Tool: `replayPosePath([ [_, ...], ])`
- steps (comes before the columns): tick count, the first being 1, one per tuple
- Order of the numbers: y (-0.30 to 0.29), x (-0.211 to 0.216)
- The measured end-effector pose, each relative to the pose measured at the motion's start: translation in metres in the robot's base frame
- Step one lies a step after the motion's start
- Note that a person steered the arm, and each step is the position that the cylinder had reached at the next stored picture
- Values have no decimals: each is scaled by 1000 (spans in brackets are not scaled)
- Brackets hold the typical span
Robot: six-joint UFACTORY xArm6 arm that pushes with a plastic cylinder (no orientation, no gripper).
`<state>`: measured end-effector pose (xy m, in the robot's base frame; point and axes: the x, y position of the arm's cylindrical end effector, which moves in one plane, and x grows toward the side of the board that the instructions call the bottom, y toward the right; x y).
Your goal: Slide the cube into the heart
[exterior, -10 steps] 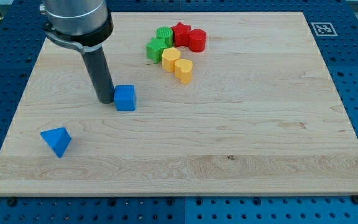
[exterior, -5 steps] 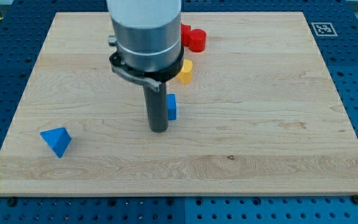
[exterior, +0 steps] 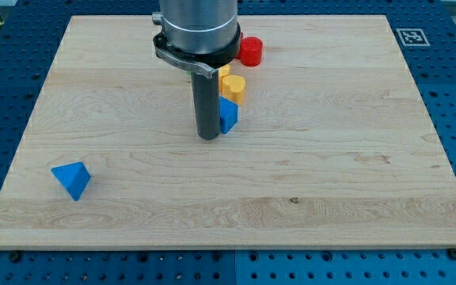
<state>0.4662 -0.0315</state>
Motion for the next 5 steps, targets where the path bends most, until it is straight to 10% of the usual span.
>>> replayPosePath([
  [5,23,-9],
])
